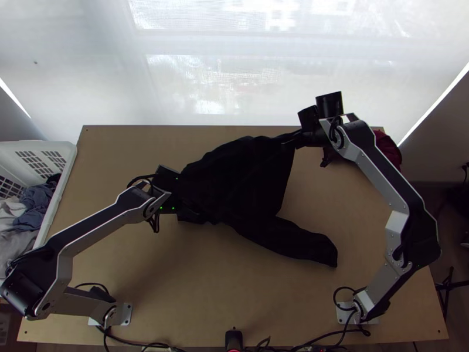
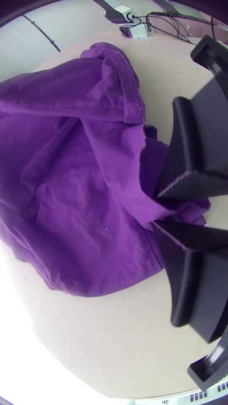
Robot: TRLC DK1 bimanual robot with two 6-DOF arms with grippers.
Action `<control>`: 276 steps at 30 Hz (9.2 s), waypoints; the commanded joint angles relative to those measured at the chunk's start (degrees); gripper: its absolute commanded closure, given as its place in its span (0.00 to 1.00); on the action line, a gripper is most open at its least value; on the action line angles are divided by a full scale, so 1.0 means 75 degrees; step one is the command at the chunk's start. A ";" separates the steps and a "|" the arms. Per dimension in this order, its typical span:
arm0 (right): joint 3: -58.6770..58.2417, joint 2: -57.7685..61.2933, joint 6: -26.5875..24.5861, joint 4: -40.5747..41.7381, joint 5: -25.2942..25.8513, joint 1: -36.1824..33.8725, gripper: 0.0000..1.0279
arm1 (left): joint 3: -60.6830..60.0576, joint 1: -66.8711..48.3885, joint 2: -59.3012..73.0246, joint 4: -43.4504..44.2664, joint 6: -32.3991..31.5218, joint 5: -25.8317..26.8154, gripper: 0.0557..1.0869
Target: Fold the t-shirt
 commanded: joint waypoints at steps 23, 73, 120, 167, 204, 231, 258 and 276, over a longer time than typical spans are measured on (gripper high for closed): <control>0.0871 -0.2049 -0.0440 -0.0557 0.0078 0.0460 0.97 | 0.2916 0.2990 -0.2058 -0.0925 0.0216 -0.0169 0.97; 0.1984 -0.3994 -0.0534 -0.0369 0.0476 0.1186 0.97 | 0.8201 0.4936 -0.3522 -0.2156 -0.1061 -0.0274 0.97; -0.2586 -0.1650 -0.0885 0.3076 0.0605 -0.0325 0.97 | 0.6233 0.2815 0.2794 0.2462 -0.0476 -0.0849 0.06; -0.3664 -0.1322 0.0052 0.3510 0.0793 -0.0654 0.04 | 0.2236 -0.1135 0.0755 -0.1570 0.0708 0.0675 0.05; -0.4203 -0.3420 0.0650 0.1928 0.1074 -0.0759 0.04 | 0.3080 -0.1978 0.3181 -0.1183 0.0860 0.0007 0.28; -0.4250 -0.3584 0.0615 0.1904 0.1074 -0.0654 0.04 | -0.0119 0.2240 -0.2304 -0.3620 0.3778 -0.0157 0.97; -0.5855 -0.3631 -0.0991 0.1928 0.1086 0.1526 0.04 | -0.1139 0.3846 -0.5022 -0.3913 0.3087 -0.0005 0.05; -0.5914 -0.3689 -0.0897 0.1939 0.1144 0.1913 0.04 | -0.1490 0.0365 -0.4073 -0.6081 0.1763 0.0663 0.06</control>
